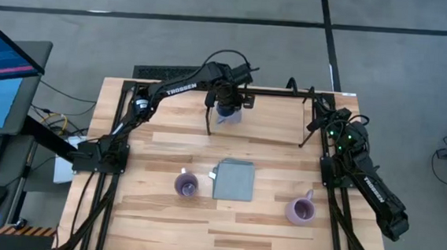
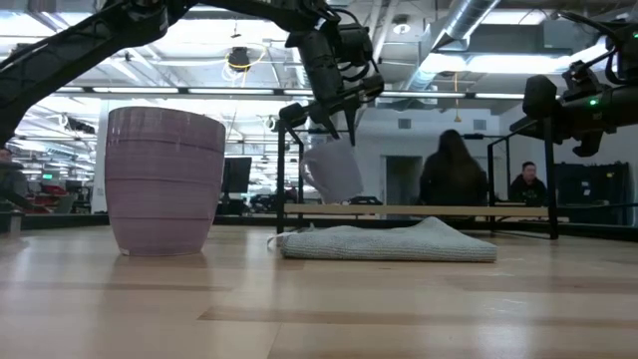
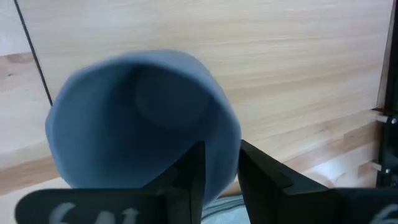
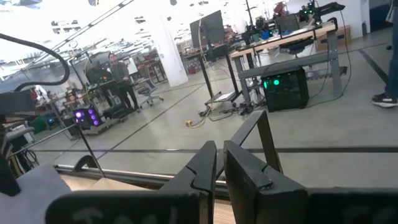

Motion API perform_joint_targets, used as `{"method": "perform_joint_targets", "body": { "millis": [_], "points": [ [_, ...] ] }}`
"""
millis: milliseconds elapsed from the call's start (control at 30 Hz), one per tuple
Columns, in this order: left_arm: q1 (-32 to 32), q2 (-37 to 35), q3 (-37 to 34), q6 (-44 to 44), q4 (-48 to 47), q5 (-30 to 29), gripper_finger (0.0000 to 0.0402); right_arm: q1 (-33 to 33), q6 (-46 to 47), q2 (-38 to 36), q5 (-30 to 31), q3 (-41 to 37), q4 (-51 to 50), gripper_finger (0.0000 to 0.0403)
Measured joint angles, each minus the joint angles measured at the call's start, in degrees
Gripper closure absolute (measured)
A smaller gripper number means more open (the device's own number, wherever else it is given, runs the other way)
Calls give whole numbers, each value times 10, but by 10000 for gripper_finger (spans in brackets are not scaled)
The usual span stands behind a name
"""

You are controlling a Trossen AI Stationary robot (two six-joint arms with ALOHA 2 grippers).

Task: Stack small to large cups/mugs on shelf
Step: Put the light blue cup on the shelf

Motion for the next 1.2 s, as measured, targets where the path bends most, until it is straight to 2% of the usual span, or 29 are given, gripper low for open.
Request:
{"method": "perform_joint_targets", "body": {
  "millis": [1200],
  "points": [
    [-12,0,0,9,8,5,323,0,0,0,-1,0,0,347]
  ]
}}
